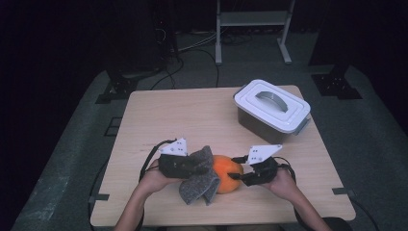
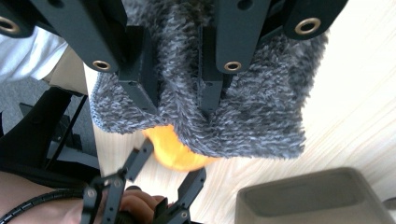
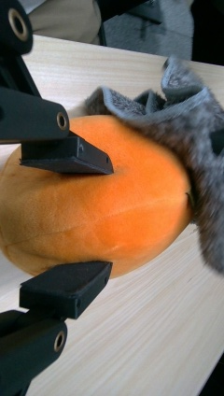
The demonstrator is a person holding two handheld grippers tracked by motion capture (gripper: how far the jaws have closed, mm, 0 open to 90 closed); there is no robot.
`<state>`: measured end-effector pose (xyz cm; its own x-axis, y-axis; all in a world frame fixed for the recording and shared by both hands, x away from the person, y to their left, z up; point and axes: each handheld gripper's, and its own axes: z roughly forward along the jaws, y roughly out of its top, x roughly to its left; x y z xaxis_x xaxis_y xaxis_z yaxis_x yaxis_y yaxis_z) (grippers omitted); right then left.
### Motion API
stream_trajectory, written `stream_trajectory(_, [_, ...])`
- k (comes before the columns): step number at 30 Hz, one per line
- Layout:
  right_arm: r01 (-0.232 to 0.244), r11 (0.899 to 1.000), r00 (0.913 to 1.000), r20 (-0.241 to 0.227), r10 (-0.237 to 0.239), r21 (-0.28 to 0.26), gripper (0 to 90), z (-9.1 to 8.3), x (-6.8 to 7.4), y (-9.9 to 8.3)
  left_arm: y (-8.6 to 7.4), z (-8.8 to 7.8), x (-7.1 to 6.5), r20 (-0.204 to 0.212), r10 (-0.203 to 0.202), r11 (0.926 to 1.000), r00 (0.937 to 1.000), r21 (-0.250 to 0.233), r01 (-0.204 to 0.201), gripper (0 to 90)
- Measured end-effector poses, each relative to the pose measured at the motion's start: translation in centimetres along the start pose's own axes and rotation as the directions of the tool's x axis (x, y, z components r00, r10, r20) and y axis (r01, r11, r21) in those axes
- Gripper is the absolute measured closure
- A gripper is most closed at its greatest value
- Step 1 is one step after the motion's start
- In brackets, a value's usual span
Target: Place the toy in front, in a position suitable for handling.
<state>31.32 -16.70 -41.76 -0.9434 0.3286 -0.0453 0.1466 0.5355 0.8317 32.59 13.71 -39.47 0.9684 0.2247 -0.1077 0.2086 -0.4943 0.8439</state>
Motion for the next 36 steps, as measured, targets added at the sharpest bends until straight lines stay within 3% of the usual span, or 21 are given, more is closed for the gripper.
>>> stream_trajectory(2, [-0.031, 1.0, 0.9995, -0.009, 0.031, -0.006, 43.3, -0.3, -0.5, -0.2, -0.1, 0.1, 0.1, 0.001, -0.005, 1.0, 1.0, -0.001, 0.005, 71.2])
stream_trajectory(4, [-0.011, 1.0, 0.9999, 0.003, 0.011, -0.014, 38.9, -0.3, -0.1, 0.2, 0.1, 0.1, 0.0, -0.002, 0.006, 0.9999, 1.0, 0.011, -0.006, 71.2])
stream_trajectory(8, [0.03, 0.999, 0.9995, 0.009, -0.029, -0.02, 39.1, -0.1, 0.5, 0.6, 0.3, 0.2, -0.2, 0.003, 0.014, 0.9998, 0.9999, 0.013, -0.014, 71.1])
stream_trajectory(9, [0.025, 0.999, 0.9996, 0.011, -0.025, -0.021, 39.4, 0.0, 0.6, 0.5, 0.3, 0.2, -0.3, 0.002, 0.013, 0.9998, 0.9999, 0.013, -0.013, 71.1])
stream_trajectory(11, [0.023, 1.0, 0.9997, -0.001, -0.023, -0.014, 48.7, -0.1, 0.2, 0.2, 0.3, 0.1, -0.2, 0.0, 0.012, 0.9999, 0.9999, 0.013, -0.012, 71.0])
stream_trajectory(14, [0.003, 1.0, 1.0, -0.006, -0.003, 0.006, 49.8, -0.4, -0.3, 0.0, 0.1, 0.1, 0.0, -0.009, 0.01, 0.9997, 0.9999, 0.022, -0.009, 70.9])
stream_trajectory(17, [-0.038, 0.999, 0.9988, -0.031, 0.038, 0.001, 42.6, -0.7, -0.9, -0.4, -0.1, 0.2, 0.0, 0.001, -0.003, 0.9999, 1.0, 0.011, 0.003, 70.9])
stream_trajectory(19, [-0.039, 0.999, 0.9991, -0.019, 0.039, 0.001, 38.1, -0.8, -0.8, -0.2, 0.0, 0.4, 0.0, 0.006, -0.001, 0.9999, 1.0, 0.012, 0.001, 70.9])
stream_trajectory(23, [0.024, 0.999, 0.9997, -0.003, -0.024, -0.041, 30.0, -0.2, 0.9, 1.3, 0.3, 0.9, -0.4, 0.041, 0.005, 1.0, 0.9991, -0.002, -0.005, 70.9])
stream_trajectory(24, [0.024, 0.999, 0.9997, -0.003, -0.024, -0.041, 30.0, -0.2, 0.9, 1.3, 0.4, 1.1, -0.6, 0.047, 0.012, 0.9999, 0.9988, -0.002, -0.012, 70.9])
stream_trajectory(25, [0.061, 0.998, 0.9979, 0.024, -0.061, -0.015, 31.7, 0.6, 1.4, 1.5, 0.5, 1.2, -0.8, 0.04, 0.022, 0.9997, 0.999, 0.009, -0.023, 70.9])
stream_trajectory(26, [0.067, 0.998, 0.9974, 0.027, -0.067, -0.007, 34.9, 0.8, 1.5, 1.5, 0.5, 1.1, -0.8, 0.036, 0.024, 0.9996, 0.9991, 0.014, -0.025, 70.9])
stream_trajectory(29, [0.074, 0.997, 0.9972, 0.009, -0.074, -0.008, 41.9, 0.7, 1.3, 1.2, 0.1, 0.8, -0.4, 0.037, 0.006, 1.0, 0.9993, 0.003, -0.006, 71.0])
stream_trajectory(35, [0.052, 0.999, 0.9986, -0.005, -0.052, -0.003, 45.7, -0.3, 0.1, 0.1, -0.7, 1.0, 0.2, 0.002, -0.018, 0.9994, 0.9998, 0.031, 0.018, 70.8])
stream_trajectory(36, [0.025, 1.0, 0.9996, -0.012, -0.025, -0.004, 44.7, -0.8, -0.3, -0.2, -0.8, 1.2, 0.3, 0.009, -0.023, 0.9994, 0.9997, 0.028, 0.022, 70.7])
